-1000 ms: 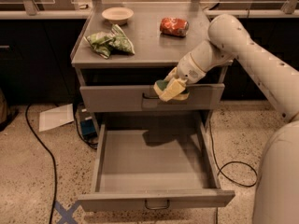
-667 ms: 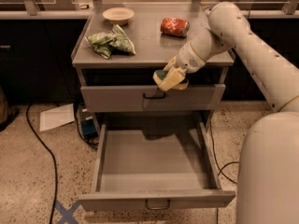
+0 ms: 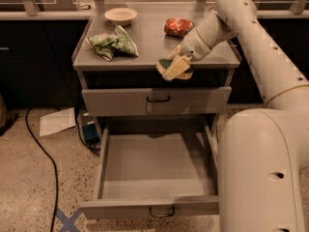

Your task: Pick sponge from middle drawer and place on counter

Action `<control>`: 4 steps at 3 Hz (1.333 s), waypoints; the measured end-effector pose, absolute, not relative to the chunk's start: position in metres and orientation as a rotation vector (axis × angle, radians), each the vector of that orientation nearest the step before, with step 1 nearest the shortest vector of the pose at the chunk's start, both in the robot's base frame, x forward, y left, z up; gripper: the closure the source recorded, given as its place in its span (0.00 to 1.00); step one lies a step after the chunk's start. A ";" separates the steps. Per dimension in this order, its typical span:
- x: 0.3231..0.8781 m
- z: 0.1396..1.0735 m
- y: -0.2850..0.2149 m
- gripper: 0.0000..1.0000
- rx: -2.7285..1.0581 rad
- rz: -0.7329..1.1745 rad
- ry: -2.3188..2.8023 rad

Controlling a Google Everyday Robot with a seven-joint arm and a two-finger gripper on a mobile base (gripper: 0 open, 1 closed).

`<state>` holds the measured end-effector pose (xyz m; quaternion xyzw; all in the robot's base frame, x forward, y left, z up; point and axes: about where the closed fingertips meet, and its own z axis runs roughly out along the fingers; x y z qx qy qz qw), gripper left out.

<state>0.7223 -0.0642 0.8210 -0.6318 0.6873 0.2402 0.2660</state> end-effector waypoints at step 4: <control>0.760 0.885 -0.069 1.00 -1.685 0.456 1.788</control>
Offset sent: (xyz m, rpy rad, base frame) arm 0.0243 -0.0098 0.0418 -0.0308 -0.0544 -0.0049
